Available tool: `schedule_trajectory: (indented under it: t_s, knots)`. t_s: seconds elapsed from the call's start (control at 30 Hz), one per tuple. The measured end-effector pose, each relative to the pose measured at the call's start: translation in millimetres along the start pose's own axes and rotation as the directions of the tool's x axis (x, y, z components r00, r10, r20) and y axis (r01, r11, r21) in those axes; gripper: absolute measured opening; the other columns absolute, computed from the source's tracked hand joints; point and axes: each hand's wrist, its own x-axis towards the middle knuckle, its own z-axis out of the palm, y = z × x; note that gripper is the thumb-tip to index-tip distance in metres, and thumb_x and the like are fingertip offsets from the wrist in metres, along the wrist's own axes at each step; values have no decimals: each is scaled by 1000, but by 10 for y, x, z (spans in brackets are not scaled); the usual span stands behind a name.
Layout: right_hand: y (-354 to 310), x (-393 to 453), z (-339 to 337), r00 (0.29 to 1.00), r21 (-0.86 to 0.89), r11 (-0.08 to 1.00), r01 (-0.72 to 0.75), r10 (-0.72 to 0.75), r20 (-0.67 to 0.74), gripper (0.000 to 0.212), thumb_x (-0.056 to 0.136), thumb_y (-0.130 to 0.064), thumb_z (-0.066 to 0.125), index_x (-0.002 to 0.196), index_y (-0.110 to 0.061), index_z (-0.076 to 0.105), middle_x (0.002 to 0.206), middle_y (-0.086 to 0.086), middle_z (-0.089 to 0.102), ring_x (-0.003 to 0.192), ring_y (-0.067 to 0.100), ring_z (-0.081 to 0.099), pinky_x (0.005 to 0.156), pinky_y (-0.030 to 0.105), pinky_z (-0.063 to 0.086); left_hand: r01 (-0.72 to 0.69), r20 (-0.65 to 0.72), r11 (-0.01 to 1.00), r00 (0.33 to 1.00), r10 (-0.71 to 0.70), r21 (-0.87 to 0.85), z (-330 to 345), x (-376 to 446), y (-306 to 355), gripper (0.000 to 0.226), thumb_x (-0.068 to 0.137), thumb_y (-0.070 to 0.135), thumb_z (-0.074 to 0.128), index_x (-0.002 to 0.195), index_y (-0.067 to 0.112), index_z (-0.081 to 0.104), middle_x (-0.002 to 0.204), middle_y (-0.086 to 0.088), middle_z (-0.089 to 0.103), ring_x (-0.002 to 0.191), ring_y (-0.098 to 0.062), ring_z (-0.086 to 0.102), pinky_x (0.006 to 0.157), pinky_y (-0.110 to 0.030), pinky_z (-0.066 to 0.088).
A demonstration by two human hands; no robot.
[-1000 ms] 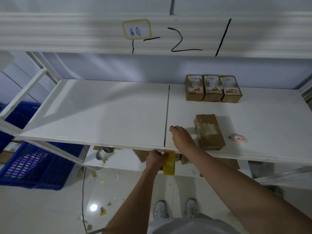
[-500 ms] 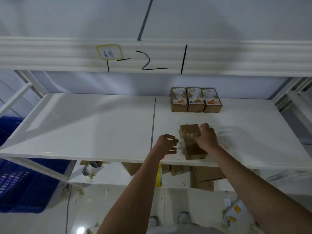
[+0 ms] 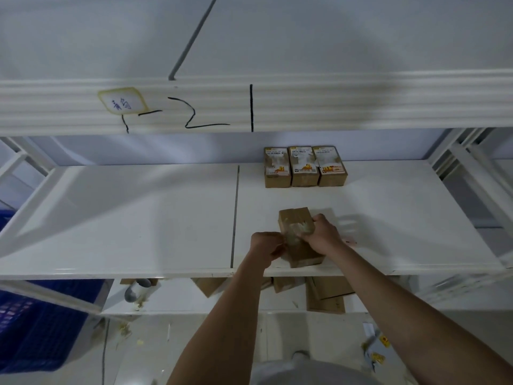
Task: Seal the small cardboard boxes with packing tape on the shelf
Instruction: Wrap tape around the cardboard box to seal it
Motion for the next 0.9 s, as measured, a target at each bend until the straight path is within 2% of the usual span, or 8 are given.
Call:
schedule_trajectory:
  t_s: [0.13, 0.27, 0.37, 0.47, 0.53, 0.67, 0.8, 0.9]
  knots:
    - [46, 28, 9, 1000, 30, 1000, -7, 6, 7, 61, 86, -36, 76, 133, -14, 45, 133, 9, 59, 121, 29, 57, 92, 39, 49, 30, 2, 996, 1000, -30, -84, -35, 20, -60, 5, 86, -10, 68, 88, -6, 69, 93, -22, 67, 81, -28, 66, 71, -35, 59]
    - [99, 60, 34, 1000, 49, 999, -10, 11, -3, 60, 83, -39, 78, 130, -15, 49, 129, 6, 62, 117, 28, 58, 91, 39, 50, -25, -86, 1000, 996, 25, -3, -29, 83, -115, 7, 82, -5, 76, 87, 0, 74, 94, -20, 73, 84, -27, 71, 80, -39, 62]
    - [138, 64, 62, 1000, 90, 996, -19, 21, -20, 58, 83, -40, 78, 128, -15, 50, 126, 6, 62, 115, 27, 59, 90, 39, 51, -9, -177, 1000, 984, 15, 29, 24, 102, -171, 18, 74, 6, 86, 84, -1, 73, 86, -18, 73, 75, -25, 71, 77, -40, 63]
    - [156, 56, 105, 999, 101, 995, -14, 19, -45, 57, 85, -40, 76, 128, -15, 50, 126, 6, 63, 114, 27, 60, 90, 40, 52, -19, -230, 997, 973, 36, 74, 84, 60, -221, 16, 77, 13, 86, 79, 5, 73, 82, -15, 72, 67, -23, 68, 74, -38, 63]
    - [157, 46, 142, 997, 98, 995, -9, 16, -76, 56, 85, -40, 76, 128, -15, 51, 125, 6, 63, 113, 27, 60, 86, 37, 51, -52, -259, 991, 962, 83, 126, 114, 24, -250, 13, 81, 16, 82, 78, 9, 72, 83, -14, 72, 69, -23, 68, 74, -36, 63]
    - [169, -5, 232, 985, 110, 994, 16, 3, -171, 54, 88, -38, 73, 131, -14, 51, 124, 6, 63, 110, 28, 63, 77, 29, 48, -214, -271, 906, 906, 324, 366, 189, -24, -257, 13, 92, 20, 70, 93, 8, 71, 87, -9, 69, 77, -24, 67, 70, -30, 56]
    - [157, 9, 264, 980, 91, 996, -4, 22, -195, 39, 97, -24, 62, 133, -14, 49, 125, 9, 62, 108, 27, 63, 72, 26, 49, -256, -286, 838, 858, 426, 481, 274, -56, -188, 35, 99, 19, 56, 68, 3, 59, 62, -5, 55, 52, -15, 48, 47, -21, 36]
    - [153, 1, 272, 979, 81, 997, -11, 27, -200, 39, 98, -24, 61, 134, -14, 49, 126, 10, 62, 109, 28, 63, 78, 30, 52, -226, -268, 788, 857, 440, 572, 325, -107, -178, 34, 96, 11, 55, 63, 6, 50, 60, -4, 50, 48, -12, 42, 42, -18, 31]
